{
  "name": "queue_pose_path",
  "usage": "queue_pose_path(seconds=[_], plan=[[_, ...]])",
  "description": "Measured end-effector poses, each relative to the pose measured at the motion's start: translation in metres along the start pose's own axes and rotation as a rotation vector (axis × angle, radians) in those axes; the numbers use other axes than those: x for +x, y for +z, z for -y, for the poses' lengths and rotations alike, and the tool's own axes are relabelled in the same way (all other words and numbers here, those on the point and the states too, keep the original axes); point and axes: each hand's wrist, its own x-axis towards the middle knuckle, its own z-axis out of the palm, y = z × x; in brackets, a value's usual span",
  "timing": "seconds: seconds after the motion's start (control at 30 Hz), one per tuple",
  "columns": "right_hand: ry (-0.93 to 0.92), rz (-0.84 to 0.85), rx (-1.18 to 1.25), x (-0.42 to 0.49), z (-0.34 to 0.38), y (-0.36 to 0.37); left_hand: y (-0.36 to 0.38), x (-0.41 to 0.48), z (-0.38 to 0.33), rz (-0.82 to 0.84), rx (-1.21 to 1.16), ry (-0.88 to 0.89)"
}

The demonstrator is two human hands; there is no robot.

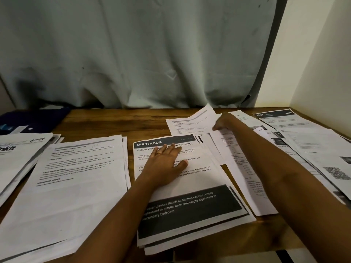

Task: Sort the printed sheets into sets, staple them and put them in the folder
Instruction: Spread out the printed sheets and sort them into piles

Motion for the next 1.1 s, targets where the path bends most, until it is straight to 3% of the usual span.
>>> queue_pose_path(seconds=[0.4,0.73,0.87,0.97,1.1], plan=[[-0.359,-0.456,0.782,-0.013,0.032,-0.033,-0.002,-0.005,-0.002,-0.034,-0.048,-0.004],[-0.556,-0.845,1.017,-0.067,0.062,-0.073,-0.003,-0.007,-0.004,-0.066,-0.069,-0.014],[-0.496,-0.778,1.115,-0.083,0.07,-0.079,-0.012,-0.014,-0.007,-0.178,-0.235,-0.016],[-0.376,-0.67,1.174,-0.089,0.073,-0.073,-0.031,-0.023,-0.005,-0.475,-0.466,-0.058],[-0.29,-0.414,1.33,-0.099,0.081,-0.048,-0.07,-0.049,0.007,-0.779,-0.579,-0.112]])
